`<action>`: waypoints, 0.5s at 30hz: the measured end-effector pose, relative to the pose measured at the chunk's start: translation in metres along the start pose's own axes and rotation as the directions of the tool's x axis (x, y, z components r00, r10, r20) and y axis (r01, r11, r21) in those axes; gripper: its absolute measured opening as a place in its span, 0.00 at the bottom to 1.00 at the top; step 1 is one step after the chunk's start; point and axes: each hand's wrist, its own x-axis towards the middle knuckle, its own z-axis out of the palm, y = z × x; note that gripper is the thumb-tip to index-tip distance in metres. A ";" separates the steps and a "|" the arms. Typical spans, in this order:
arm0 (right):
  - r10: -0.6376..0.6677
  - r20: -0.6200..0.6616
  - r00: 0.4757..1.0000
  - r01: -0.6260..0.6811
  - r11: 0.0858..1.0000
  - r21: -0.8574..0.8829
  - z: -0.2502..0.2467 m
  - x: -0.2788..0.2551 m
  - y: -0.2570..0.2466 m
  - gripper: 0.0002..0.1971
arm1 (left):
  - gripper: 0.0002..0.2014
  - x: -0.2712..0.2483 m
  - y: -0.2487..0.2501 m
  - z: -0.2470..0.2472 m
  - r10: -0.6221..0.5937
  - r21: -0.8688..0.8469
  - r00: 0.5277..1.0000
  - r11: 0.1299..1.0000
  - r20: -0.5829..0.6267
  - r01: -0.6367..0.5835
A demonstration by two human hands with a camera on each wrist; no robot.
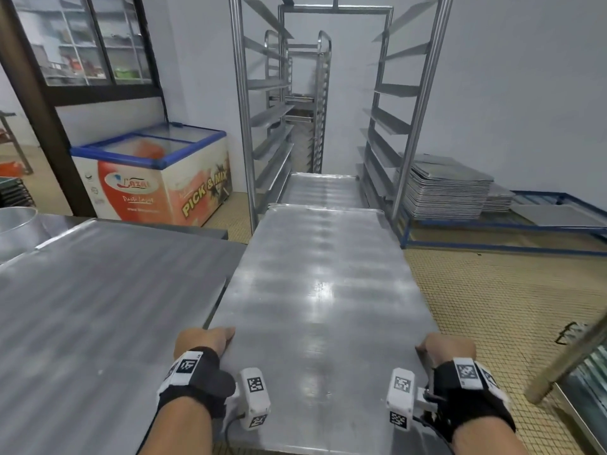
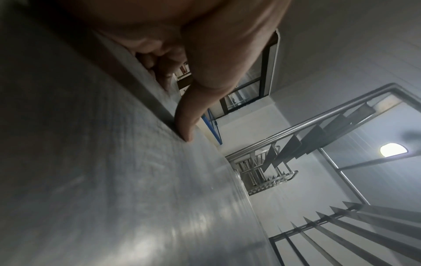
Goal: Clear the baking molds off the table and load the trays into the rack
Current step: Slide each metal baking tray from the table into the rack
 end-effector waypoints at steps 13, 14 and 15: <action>0.003 0.008 1.000 -0.002 0.987 -0.162 0.097 0.071 -0.074 0.09 | 0.13 0.111 0.083 0.043 -0.028 -0.049 0.995 0.998 0.090 0.033; 0.006 0.006 1.000 -0.005 0.986 -0.167 0.102 0.077 -0.079 0.09 | 0.13 0.119 0.088 0.047 -0.022 -0.061 0.996 0.998 0.092 0.027; 0.000 -0.003 1.000 0.000 0.986 -0.167 0.108 0.083 -0.085 0.08 | 0.13 0.127 0.092 0.051 -0.018 -0.076 0.996 0.997 0.091 0.025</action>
